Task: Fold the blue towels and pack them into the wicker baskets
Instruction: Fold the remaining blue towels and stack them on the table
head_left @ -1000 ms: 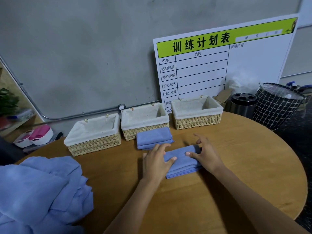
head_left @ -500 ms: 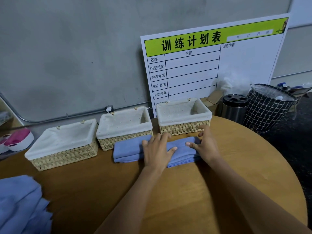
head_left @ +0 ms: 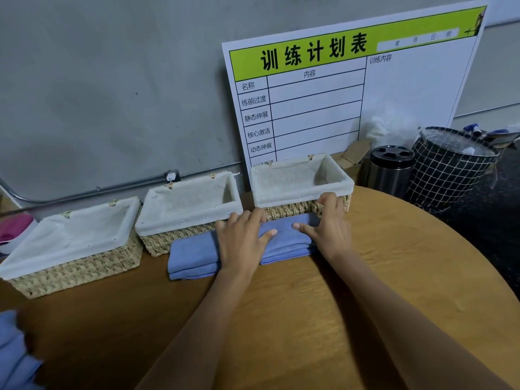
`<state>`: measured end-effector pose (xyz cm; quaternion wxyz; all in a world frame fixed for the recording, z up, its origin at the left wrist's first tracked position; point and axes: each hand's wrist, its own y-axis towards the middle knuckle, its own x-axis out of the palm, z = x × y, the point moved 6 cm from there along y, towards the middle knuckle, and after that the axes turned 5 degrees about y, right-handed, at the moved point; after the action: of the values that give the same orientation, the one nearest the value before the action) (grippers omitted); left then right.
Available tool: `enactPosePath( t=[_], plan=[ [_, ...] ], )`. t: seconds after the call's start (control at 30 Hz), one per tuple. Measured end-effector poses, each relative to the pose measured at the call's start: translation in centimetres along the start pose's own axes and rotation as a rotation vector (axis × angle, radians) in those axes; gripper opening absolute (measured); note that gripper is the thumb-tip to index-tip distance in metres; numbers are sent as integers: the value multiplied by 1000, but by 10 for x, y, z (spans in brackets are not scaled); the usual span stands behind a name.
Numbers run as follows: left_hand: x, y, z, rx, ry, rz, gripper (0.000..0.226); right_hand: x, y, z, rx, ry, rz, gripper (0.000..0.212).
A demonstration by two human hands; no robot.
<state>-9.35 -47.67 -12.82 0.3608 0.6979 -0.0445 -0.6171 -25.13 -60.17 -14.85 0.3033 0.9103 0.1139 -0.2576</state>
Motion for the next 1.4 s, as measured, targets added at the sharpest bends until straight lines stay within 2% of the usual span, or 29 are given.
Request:
enactPosePath(
  t=[0.53,0.77,0.93,1.03,1.17,1.27,1.4],
  plan=[
    [6,1,0,-28,-2,-1,30,6,2,3,16,-42,28,65],
    [6,2,4,-9,39,-116,25,5,0,1,40,-45,-38,56],
    [-28,-15,-3,60,-54,-181,25,-7,-11,-6,92,181,-143,39],
    [-58,-45,-19,110,-104,-209,23,-20,-28,-18,69,106,-109,35],
    [-84,-83,-72,82,-119,-324,16,-11,-60,-77,-76,43,-120,27],
    [-114,-99,-122,23,-132,-406,12,10,-92,-148,-180,176,-201,10],
    [-162,-109,-190,64,-100,-589,15,52,-131,-226,-210,355,-387,6]
  ],
)
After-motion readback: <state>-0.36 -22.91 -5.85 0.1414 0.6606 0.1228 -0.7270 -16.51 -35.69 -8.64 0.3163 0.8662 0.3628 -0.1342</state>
